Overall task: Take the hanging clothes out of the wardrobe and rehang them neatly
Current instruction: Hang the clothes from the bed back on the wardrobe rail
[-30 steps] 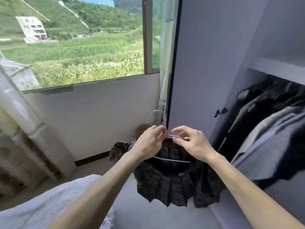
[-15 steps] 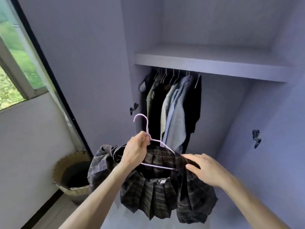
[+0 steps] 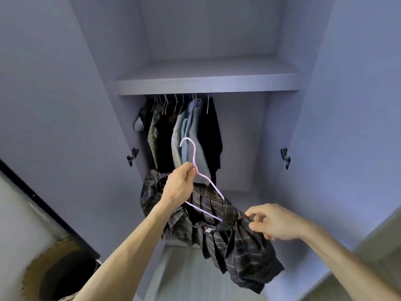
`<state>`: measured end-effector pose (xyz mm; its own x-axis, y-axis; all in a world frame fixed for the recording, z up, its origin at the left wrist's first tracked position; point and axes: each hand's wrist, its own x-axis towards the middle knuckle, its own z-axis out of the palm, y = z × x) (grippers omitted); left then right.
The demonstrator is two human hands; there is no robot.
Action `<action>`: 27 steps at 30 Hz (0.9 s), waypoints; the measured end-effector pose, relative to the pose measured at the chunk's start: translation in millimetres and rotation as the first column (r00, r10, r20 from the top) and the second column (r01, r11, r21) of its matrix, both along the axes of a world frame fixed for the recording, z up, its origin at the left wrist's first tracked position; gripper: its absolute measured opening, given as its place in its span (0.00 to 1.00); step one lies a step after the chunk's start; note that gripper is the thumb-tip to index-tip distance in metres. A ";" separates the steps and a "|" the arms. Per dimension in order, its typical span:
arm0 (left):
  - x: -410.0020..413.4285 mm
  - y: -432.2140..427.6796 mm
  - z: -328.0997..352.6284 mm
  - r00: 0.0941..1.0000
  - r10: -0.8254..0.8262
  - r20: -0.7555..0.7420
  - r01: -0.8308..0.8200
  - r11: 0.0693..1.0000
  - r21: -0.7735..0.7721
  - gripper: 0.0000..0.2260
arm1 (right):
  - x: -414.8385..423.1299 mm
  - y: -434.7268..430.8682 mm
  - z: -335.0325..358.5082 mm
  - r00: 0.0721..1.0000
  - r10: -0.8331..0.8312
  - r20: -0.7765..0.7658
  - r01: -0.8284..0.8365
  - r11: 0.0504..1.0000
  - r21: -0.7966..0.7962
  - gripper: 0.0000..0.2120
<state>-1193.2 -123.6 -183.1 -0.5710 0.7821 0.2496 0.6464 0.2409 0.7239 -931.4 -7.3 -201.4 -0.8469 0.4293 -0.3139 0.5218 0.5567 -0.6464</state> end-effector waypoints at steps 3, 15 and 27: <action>9.9 13.0 1.1 0.999 -0.039 0.004 0.039 0.999 -0.034 0.09 | -2.6 -13.1 5.3 0.999 0.036 0.028 -0.029 0.975 -0.219 0.03; -14.9 22.5 -27.1 0.947 -0.316 -0.063 0.225 0.788 -0.574 0.29 | -13.4 -32.6 -44.9 0.971 -0.239 0.001 0.164 0.659 -0.734 0.05; -105.9 73.8 34.5 0.906 -0.159 -0.392 -0.056 0.874 -0.483 0.34 | -102.9 76.6 -55.6 0.874 -0.483 -0.049 0.306 0.628 -0.715 0.04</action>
